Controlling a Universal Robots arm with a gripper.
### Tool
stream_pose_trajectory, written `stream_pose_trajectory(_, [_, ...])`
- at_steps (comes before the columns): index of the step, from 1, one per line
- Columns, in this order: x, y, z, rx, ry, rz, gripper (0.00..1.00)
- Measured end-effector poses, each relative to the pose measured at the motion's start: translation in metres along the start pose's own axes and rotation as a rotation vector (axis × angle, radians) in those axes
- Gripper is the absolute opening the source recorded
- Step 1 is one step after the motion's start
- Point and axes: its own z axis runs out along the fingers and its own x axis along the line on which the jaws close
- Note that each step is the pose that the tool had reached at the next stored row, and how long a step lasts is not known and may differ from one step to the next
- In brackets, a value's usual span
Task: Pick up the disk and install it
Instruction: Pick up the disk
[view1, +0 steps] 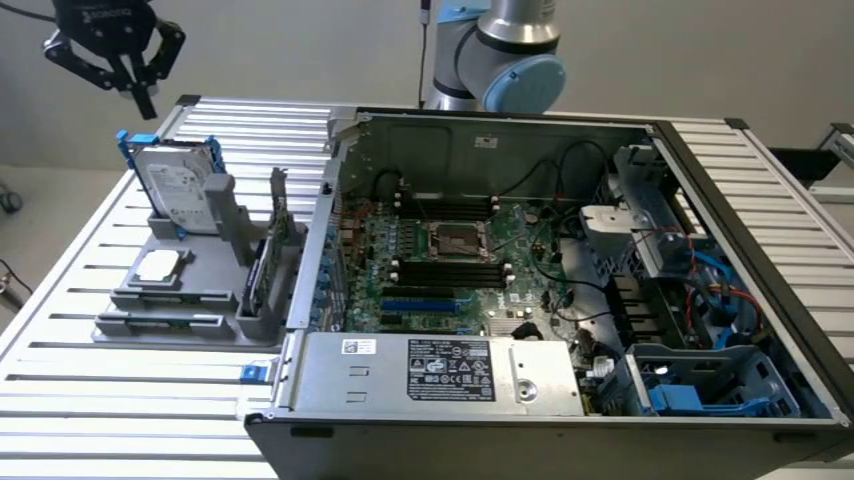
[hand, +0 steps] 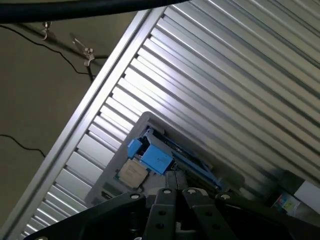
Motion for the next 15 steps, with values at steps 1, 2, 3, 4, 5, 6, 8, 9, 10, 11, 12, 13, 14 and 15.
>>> stream_pose_trajectory(1, [0.0000,0.0000,0.0002,0.0005,-0.0002,-0.018,0.11])
stream_pose_trajectory(2, [0.0000,0.0000,0.0005,0.0011,-0.0003,-0.037,0.11])
stream_pose_trajectory(3, [0.0000,0.0000,0.0007,0.0016,-0.0005,-0.054,0.11])
stream_pose_trajectory(4, [0.0000,0.0000,0.0009,0.0021,-0.0008,-0.072,0.11])
stream_pose_trajectory(5, [0.0000,0.0000,0.0012,0.0026,-0.0010,-0.090,0.11])
stream_pose_trajectory(6, [-0.0001,0.0000,0.0015,0.0031,-0.0011,-0.108,0.11])
stream_pose_trajectory(8, [-0.0001,0.0000,0.0020,0.0042,-0.0016,-0.144,0.11])
stream_pose_trajectory(9, [-0.0001,0.0000,0.0022,0.0047,-0.0017,-0.163,0.11])
stream_pose_trajectory(10, [-0.0001,0.0000,0.0024,0.0053,-0.0019,-0.181,0.11])
stream_pose_trajectory(11, [-0.0001,0.0000,0.0027,0.0058,-0.0021,-0.199,0.11])
stream_pose_trajectory(12, [-0.0001,0.0000,0.0029,0.0063,-0.0023,-0.219,0.11])
stream_pose_trajectory(13, [-0.0001,0.0000,0.0032,0.0069,-0.0025,-0.236,0.11])
stream_pose_trajectory(14, [-0.0001,0.0000,0.0034,0.0074,-0.0027,-0.254,0.11])
stream_pose_trajectory(15, [-0.0001,0.0000,0.0035,0.0079,-0.0027,-0.272,0.11])
